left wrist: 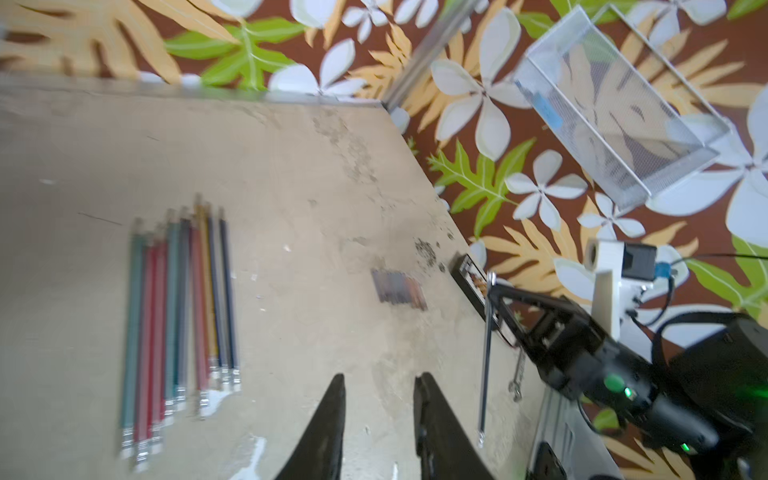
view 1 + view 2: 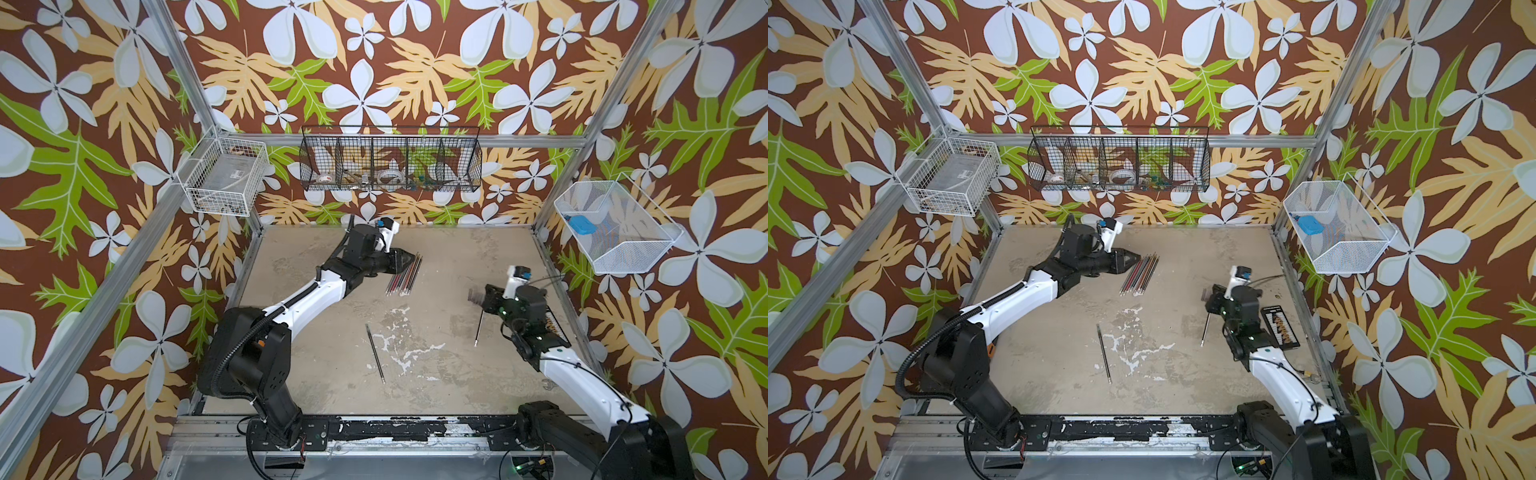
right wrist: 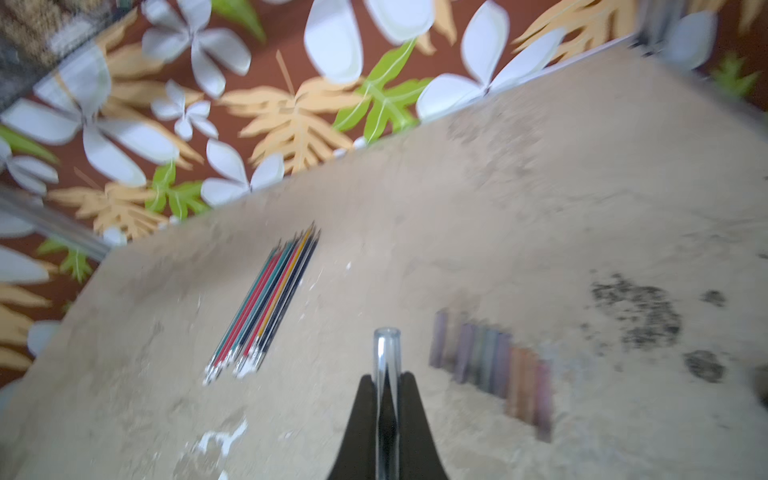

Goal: Remove the protective cover of the pencils
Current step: Pick up the pencil from the center of the board.

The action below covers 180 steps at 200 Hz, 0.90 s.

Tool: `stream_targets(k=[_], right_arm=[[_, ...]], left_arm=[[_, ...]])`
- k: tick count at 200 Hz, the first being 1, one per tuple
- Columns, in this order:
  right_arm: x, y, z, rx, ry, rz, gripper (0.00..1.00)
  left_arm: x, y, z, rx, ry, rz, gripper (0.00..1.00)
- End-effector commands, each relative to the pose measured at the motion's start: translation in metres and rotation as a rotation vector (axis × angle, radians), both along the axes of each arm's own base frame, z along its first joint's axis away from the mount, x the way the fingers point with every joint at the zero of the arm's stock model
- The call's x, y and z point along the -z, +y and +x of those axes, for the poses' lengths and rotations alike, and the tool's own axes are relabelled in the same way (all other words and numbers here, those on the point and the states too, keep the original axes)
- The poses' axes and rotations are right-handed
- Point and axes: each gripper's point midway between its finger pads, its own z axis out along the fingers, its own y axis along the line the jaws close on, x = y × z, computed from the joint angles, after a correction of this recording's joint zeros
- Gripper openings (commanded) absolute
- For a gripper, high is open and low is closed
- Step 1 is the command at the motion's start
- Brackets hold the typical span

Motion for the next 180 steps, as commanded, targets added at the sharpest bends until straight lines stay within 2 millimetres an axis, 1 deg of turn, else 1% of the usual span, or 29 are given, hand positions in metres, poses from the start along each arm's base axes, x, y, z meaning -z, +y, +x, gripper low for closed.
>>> stream_targets(k=[1,6,21,34,63,75,88,107,155,180], right_arm=[[-0.041,0.002,-0.009,-0.081,-0.219,0.140,0.00],[-0.044,0.002,-0.013,-0.078,-0.251,0.159,0.00],[-0.060,0.002,-0.026,-0.081,-0.383,0.212,0.00],[-0.064,0.001,-0.035,-0.073,-0.439,0.240,0.00],[-0.064,0.003,-0.036,-0.088,-0.436,0.261,0.00],[-0.064,0.009,-0.035,-0.120,-0.429,0.271,0.00],[-0.064,0.015,-0.033,-0.156,-0.414,0.286,0.00],[-0.062,0.021,-0.031,-0.189,-0.400,0.332,0.00],[-0.058,0.028,-0.027,-0.216,-0.377,0.421,0.00],[-0.061,0.033,-0.027,-0.240,-0.371,0.444,0.00]], left_arm=[[0.004,-0.037,-0.030,0.130,-0.027,0.005,0.32],[0.008,-0.046,-0.037,0.155,-0.027,0.014,0.32],[0.020,-0.068,-0.058,0.216,-0.025,0.042,0.32],[0.029,-0.083,-0.074,0.261,-0.025,0.063,0.32],[0.053,-0.110,-0.104,0.335,-0.019,0.130,0.34],[0.062,-0.120,-0.115,0.367,-0.009,0.151,0.35],[0.067,-0.128,-0.125,0.392,-0.001,0.163,0.35],[0.073,-0.135,-0.134,0.412,0.011,0.183,0.35],[0.084,-0.142,-0.143,0.434,0.036,0.209,0.35],[0.090,-0.143,-0.145,0.434,0.039,0.227,0.35]])
